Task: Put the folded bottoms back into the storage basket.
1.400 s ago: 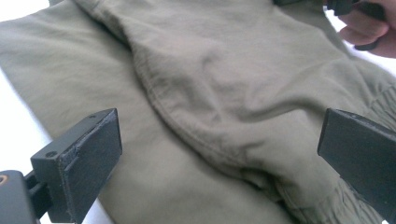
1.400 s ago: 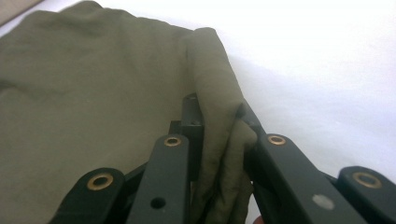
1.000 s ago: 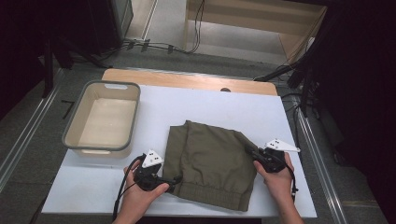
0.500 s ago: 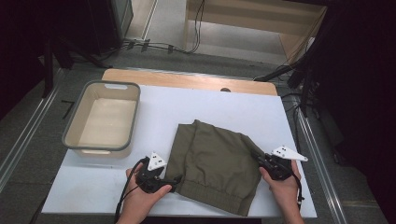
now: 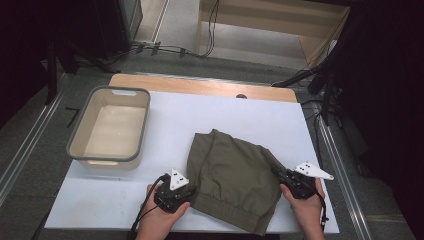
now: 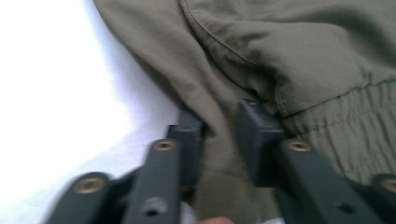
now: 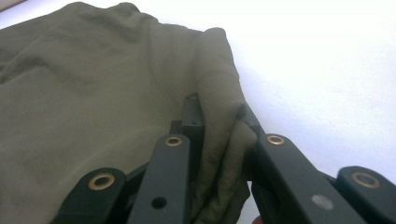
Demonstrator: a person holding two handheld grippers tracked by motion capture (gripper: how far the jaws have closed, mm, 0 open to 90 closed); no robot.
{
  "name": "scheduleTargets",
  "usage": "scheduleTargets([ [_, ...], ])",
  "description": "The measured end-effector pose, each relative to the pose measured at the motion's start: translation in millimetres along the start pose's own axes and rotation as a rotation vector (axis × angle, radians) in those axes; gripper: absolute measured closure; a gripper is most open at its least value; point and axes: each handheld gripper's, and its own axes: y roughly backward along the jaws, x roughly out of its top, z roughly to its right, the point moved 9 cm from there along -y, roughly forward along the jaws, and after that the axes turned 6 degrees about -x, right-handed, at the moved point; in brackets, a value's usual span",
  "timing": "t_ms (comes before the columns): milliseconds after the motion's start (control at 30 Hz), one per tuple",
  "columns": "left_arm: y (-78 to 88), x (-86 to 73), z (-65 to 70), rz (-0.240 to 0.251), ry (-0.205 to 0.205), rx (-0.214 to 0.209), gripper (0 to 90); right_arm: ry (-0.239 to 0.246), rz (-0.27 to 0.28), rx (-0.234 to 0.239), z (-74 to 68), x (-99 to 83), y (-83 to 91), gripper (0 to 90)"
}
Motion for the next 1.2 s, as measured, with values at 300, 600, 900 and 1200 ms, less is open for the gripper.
scheduleTargets([
  [300,17.1,15.1,5.7,0.104,0.049,-0.129,83.0,0.004,0.0,-0.008,1.9,-6.5,7.0,77.8],
  [600,20.6,19.6,18.9,0.137,0.058,-0.245,81.2,0.014,0.01,-0.011,-1.1,-5.5,9.1,77.9],
  [900,11.0,14.1,30.7,0.083,0.028,-0.265,33.6,0.014,0.01,-0.013,-0.9,-6.8,8.6,77.9],
  [1200,-2.0,6.7,39.0,0.018,-0.014,-0.179,9.4,0.016,0.012,-0.011,-1.5,-6.6,9.0,77.9],
])
